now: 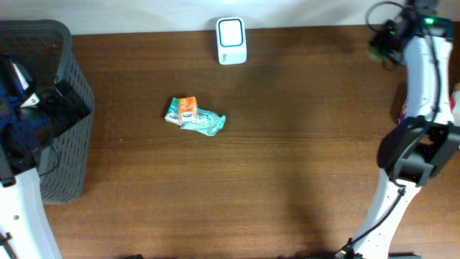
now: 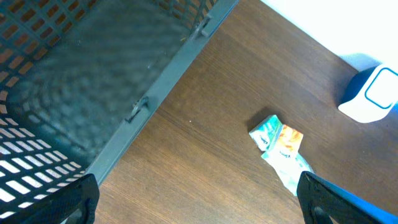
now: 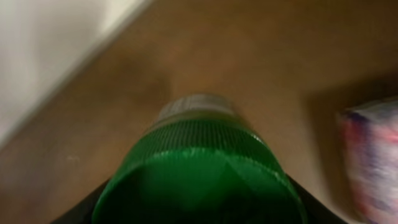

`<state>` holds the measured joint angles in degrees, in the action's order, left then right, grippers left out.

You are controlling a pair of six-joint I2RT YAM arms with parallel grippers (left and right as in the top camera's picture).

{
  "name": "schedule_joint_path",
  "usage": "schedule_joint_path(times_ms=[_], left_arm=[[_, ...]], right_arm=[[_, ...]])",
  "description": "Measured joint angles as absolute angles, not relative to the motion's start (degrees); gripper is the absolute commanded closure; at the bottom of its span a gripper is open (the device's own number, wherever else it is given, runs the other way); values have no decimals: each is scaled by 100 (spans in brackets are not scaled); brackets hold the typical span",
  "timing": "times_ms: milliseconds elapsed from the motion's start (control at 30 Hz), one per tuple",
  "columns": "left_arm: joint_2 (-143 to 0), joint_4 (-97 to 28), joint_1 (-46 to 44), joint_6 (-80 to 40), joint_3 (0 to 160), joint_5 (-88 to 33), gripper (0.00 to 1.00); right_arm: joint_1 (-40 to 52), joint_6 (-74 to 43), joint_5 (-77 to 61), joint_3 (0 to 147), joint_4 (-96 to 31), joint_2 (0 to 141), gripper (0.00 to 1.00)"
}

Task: Scan the item barcode
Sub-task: 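Carry the jar to the far right and set it down, then reach the right gripper to the teal wet-wipes pack in center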

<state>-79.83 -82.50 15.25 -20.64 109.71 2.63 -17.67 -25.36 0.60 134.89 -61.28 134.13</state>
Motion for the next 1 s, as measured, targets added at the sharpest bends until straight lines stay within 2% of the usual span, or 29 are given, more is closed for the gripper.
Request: schedule_joint_path(times_ms=[200, 233, 467, 567, 667, 767, 833, 867, 1000], left_arm=[[-7983, -8248, 1525, -2064, 10971, 263, 1], [-7983, -8250, 1525, -2064, 10971, 263, 1], [-7983, -8250, 1525, -2064, 10971, 263, 1], [-7983, -8250, 1525, -2064, 10971, 263, 1], [-7983, -8248, 1525, -2064, 10971, 263, 1], [-7983, -8248, 1525, -2064, 10971, 263, 1], [-7983, -8248, 1525, -2064, 10971, 263, 1], [-7983, -8248, 1525, -2064, 10971, 263, 1], [-7983, -8250, 1525, -2064, 10973, 263, 1]], right_arm=[[-2676, -2298, 67, 13489, -6667, 13797, 51], [-2698, -2248, 62, 13489, -6667, 13904, 48], [-2622, -2180, 67, 13489, -6591, 13979, 48], [-2453, -2080, 60, 13489, -6361, 14025, 56], [-2346, -2040, 27, 13524, -6318, 14057, 47], [-2349, -2034, 99, 13546, -6414, 14070, 44], [-2349, -2016, 314, 13268, -6364, 14079, 6], [-2353, -2023, 368, 13148, -6346, 14086, 1], [-2359, -1970, 519, 12997, -6453, 14108, 1]])
